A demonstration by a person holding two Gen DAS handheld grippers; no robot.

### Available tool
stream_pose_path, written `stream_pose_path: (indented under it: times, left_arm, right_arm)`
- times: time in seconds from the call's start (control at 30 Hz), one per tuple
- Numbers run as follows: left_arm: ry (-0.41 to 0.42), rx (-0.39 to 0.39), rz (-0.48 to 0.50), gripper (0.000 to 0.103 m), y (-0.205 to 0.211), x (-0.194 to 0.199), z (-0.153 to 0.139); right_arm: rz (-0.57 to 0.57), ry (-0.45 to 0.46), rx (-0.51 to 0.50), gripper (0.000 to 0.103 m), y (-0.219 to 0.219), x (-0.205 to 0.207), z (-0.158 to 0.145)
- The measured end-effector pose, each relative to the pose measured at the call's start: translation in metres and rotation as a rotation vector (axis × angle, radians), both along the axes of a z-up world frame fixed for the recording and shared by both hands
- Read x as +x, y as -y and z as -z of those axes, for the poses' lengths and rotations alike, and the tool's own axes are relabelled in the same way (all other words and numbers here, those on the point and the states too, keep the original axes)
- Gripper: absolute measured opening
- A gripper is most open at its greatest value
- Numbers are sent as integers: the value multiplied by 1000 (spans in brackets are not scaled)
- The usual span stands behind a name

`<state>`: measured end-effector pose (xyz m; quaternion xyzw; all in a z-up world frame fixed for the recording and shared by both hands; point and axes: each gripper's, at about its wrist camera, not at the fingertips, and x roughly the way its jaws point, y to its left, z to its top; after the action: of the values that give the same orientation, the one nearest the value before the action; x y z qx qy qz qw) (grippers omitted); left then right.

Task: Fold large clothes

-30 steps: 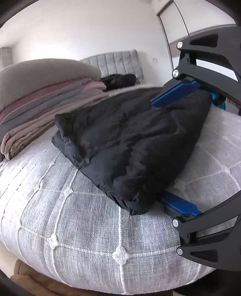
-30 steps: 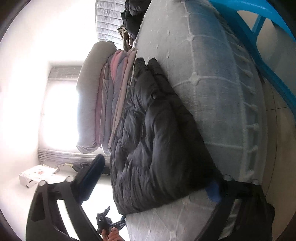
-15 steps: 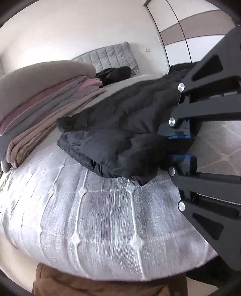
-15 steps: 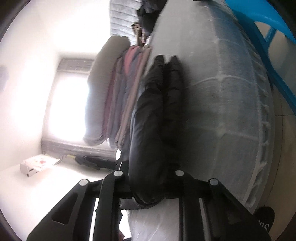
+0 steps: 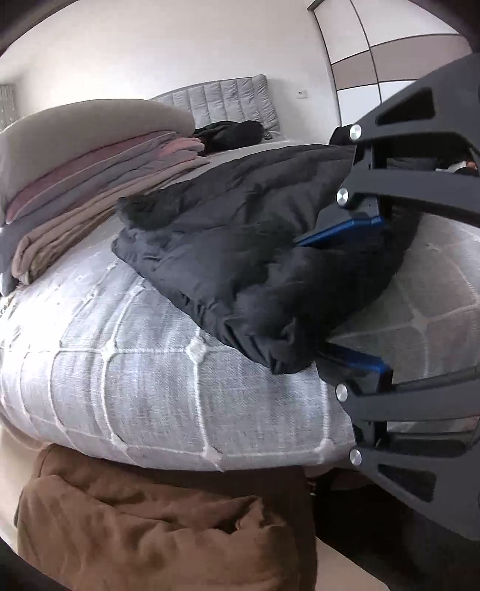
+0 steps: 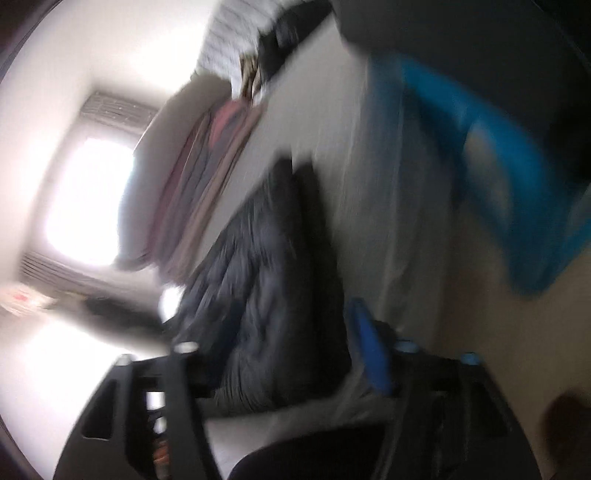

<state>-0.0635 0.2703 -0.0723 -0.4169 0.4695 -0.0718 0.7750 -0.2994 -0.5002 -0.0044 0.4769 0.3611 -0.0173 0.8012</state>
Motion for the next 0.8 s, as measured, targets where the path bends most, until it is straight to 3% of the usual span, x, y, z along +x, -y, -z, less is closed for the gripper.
stream_pose_path:
  times: [0.07, 0.1, 0.17, 0.23, 0.3, 0.33, 0.37, 0.47, 0.53, 0.6, 0.7, 0.73, 0.8]
  left_arm:
    - [6, 12, -18, 59, -1, 3, -1]
    - [10, 20, -27, 62, 3, 12, -3]
    - [15, 36, -39, 72, 7, 21, -4]
    - [21, 65, -47, 76, 15, 28, -7]
    - [34, 89, -43, 76, 12, 26, -7]
    - [45, 100, -41, 60, 13, 26, -8]
    - [66, 87, -28, 35, 11, 27, -8]
    - [87, 26, -6, 23, 5, 28, -6]
    - [111, 43, 6, 22, 8, 29, -10]
    - [116, 47, 8, 22, 6, 26, -12]
    - [80, 26, -9, 27, 1, 23, -4]
    - [70, 16, -18, 34, -1, 21, -1]
    - [60, -4, -27, 39, -2, 19, 2]
  right_arm:
    - [-25, 61, -131, 70, -12, 16, -39]
    - [-59, 81, -186, 77, -25, 29, -55]
    - [-175, 99, -296, 79, -65, 67, -82]
    - [-335, 101, -397, 79, -122, 118, -93]
    - [-461, 93, -470, 79, -175, 163, -91]
    - [-525, 77, -505, 79, -204, 190, -84]
    - [-563, 62, -530, 79, -222, 209, -77]
    - [-653, -34, -622, 79, -272, 262, -38]
    - [-692, -138, -686, 84, -290, 282, 6]
    - [-685, -166, -666, 89, -297, 290, 20]
    - [-683, -162, -638, 89, -291, 283, 14]
    - [-679, -147, -621, 89, -287, 278, 8]
    - [-645, -76, -605, 89, -274, 260, -17]
